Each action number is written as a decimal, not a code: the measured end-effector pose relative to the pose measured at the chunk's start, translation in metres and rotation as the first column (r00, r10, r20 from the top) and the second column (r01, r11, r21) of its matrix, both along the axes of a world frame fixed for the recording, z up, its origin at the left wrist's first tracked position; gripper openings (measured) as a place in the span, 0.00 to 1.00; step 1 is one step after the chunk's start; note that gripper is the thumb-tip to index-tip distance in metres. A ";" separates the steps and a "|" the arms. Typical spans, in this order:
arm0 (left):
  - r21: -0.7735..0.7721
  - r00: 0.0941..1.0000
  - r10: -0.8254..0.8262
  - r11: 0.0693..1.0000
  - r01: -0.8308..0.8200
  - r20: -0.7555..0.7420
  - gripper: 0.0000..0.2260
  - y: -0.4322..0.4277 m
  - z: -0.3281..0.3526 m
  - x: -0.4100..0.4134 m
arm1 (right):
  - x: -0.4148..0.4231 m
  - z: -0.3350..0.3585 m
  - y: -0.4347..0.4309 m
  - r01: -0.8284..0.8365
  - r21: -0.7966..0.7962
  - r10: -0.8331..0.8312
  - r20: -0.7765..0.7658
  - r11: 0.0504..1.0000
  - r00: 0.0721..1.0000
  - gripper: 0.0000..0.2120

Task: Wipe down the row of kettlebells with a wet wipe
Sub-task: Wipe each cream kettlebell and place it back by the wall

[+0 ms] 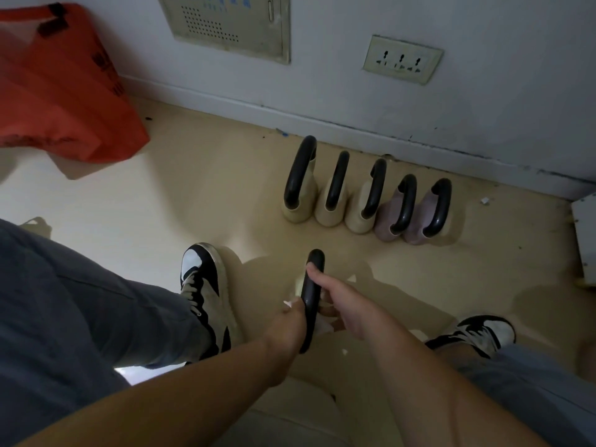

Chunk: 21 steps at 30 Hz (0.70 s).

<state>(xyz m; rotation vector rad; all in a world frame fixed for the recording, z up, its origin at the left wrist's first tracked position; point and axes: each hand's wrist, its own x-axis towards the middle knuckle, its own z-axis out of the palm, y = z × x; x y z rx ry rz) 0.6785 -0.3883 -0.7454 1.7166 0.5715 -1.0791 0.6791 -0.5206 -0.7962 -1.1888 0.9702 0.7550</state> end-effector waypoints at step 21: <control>0.151 0.763 -0.376 0.924 0.351 0.526 0.24 -0.024 -0.011 0.028 | 0.002 -0.018 -0.027 -0.024 -0.008 0.024 -0.005 1.000 1.000 0.39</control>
